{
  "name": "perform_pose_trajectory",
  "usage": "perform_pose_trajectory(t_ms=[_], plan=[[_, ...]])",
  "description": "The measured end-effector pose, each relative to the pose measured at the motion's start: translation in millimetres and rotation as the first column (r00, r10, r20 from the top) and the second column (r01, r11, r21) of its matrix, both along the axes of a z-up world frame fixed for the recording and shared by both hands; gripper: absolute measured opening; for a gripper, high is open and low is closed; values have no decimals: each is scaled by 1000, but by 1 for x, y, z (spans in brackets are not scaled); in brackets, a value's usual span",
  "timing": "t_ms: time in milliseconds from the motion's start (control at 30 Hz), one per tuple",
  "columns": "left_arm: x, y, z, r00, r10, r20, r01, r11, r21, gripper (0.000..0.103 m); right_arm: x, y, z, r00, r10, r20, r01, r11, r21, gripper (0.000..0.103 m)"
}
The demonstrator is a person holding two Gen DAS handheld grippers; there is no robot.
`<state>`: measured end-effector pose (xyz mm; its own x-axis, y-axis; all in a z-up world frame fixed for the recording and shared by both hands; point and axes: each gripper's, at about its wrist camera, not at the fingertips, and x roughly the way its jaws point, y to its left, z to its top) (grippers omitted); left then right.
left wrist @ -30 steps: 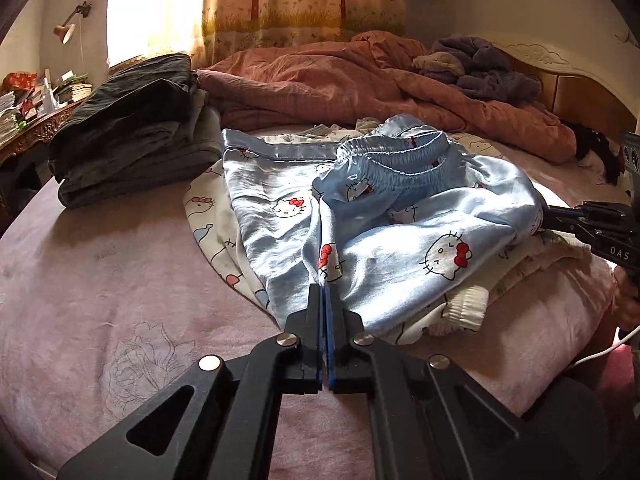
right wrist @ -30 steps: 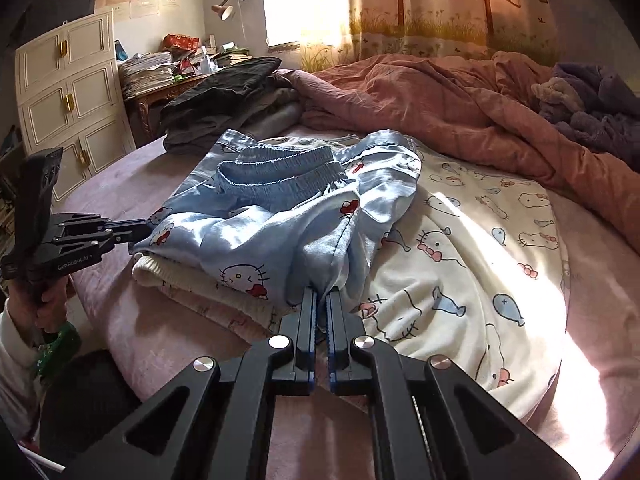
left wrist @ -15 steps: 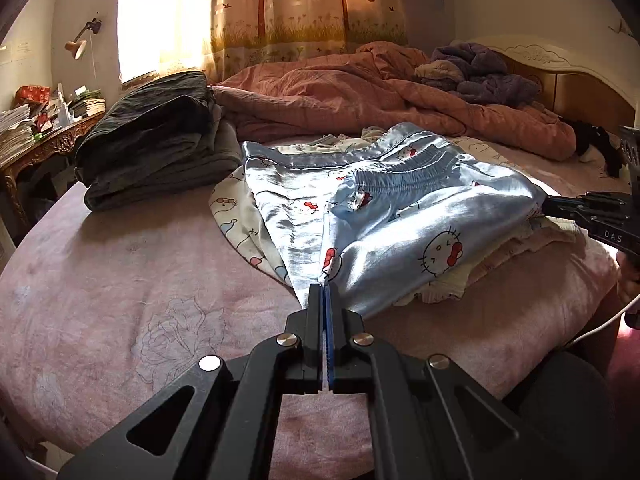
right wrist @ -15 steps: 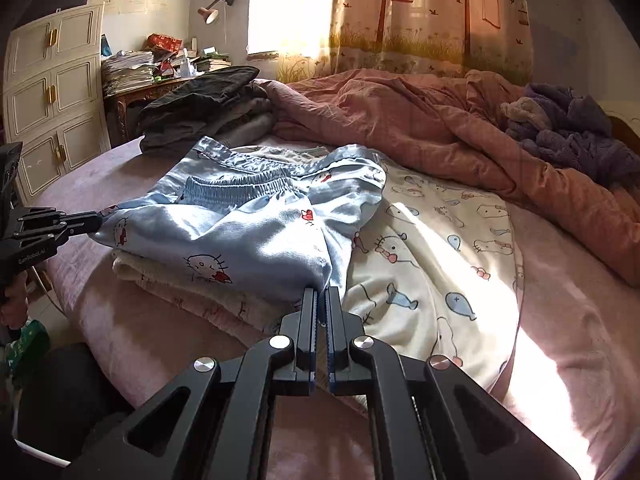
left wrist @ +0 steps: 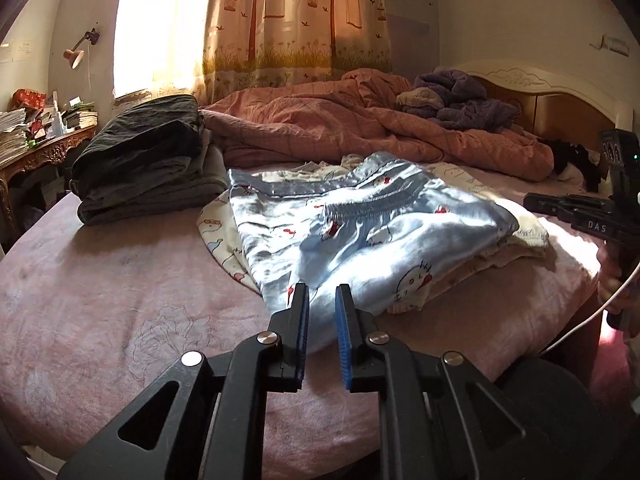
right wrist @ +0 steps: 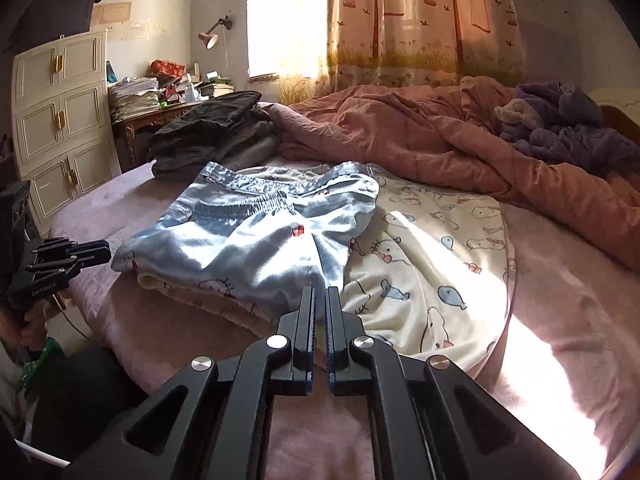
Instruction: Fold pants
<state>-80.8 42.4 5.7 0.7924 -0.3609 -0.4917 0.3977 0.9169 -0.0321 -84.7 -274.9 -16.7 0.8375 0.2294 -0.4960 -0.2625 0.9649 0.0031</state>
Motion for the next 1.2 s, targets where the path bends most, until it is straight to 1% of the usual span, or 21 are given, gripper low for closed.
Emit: perform_pose_trajectory(t_ms=[67, 100, 167, 200, 300, 400, 500, 600, 667, 733, 800, 867, 933, 1000, 1100, 1133, 1200], plan=[[7, -9, 16, 1000, 9, 24, -8, 999, -43, 15, 4, 10, 12, 999, 3, 41, -4, 1000, 18, 4], [11, -15, 21, 1000, 8, 23, -7, 999, -47, 16, 8, 16, 17, 999, 5, 47, -7, 999, 31, 4], [29, -32, 23, 999, 37, -2, -37, 999, -19, 16, 21, 30, 25, 999, 14, 29, -16, 997, 72, 4], [38, -37, 19, 998, 57, -22, -57, 998, -10, 16, 26, 36, 27, 999, 20, 29, -22, 995, 97, 4], [54, -41, -2, 990, 90, -109, -92, 996, -10, 16, 41, 49, 24, 1000, -12, 5, 12, 993, 116, 4], [51, -35, -22, 985, 115, -130, -119, 993, -18, 16, 50, 46, 6, 999, -13, -50, 22, 984, 177, 4], [48, -31, -36, 979, 129, -159, -131, 991, -2, 16, 51, 40, -15, 996, -52, -79, 65, 984, 163, 4], [40, -33, -34, 979, 161, -128, -157, 987, 40, 16, 57, 33, -34, 988, -70, -137, 94, 980, 175, 4], [38, -32, -34, 977, 166, -131, -163, 986, 38, 16, 60, 27, -40, 983, -75, -166, 109, 973, 205, 4], [40, -33, -39, 974, 172, -144, -167, 985, 47, 16, 58, 26, -40, 983, -88, -160, 121, 971, 208, 4], [39, -33, -41, 975, 182, -130, -176, 983, 57, 17, 57, 29, -42, 982, -106, -156, 135, 973, 189, 3], [38, -30, -41, 975, 180, -128, -175, 984, 44, 19, 57, 30, -47, 980, -124, -159, 154, 969, 193, 3], [35, -25, -39, 974, 189, -123, -187, 982, 32, 20, 57, 30, -49, 978, -140, -158, 171, 964, 205, 3], [27, -21, -33, 974, 206, -98, -204, 978, 33, 20, 53, 33, -46, 979, -144, -143, 170, 968, 187, 4], [12, -17, -24, 978, 198, -69, -198, 980, 9, 26, 40, 36, -35, 985, -130, -118, 145, 980, 133, 4], [8, -16, -21, 979, 196, -62, -196, 981, 2, 28, 34, 35, -30, 987, -123, -106, 136, 982, 131, 4], [0, -18, -14, 981, 193, -37, -193, 981, 4, 28, 23, 33, -21, 988, -126, -86, 137, 982, 133, 4]])
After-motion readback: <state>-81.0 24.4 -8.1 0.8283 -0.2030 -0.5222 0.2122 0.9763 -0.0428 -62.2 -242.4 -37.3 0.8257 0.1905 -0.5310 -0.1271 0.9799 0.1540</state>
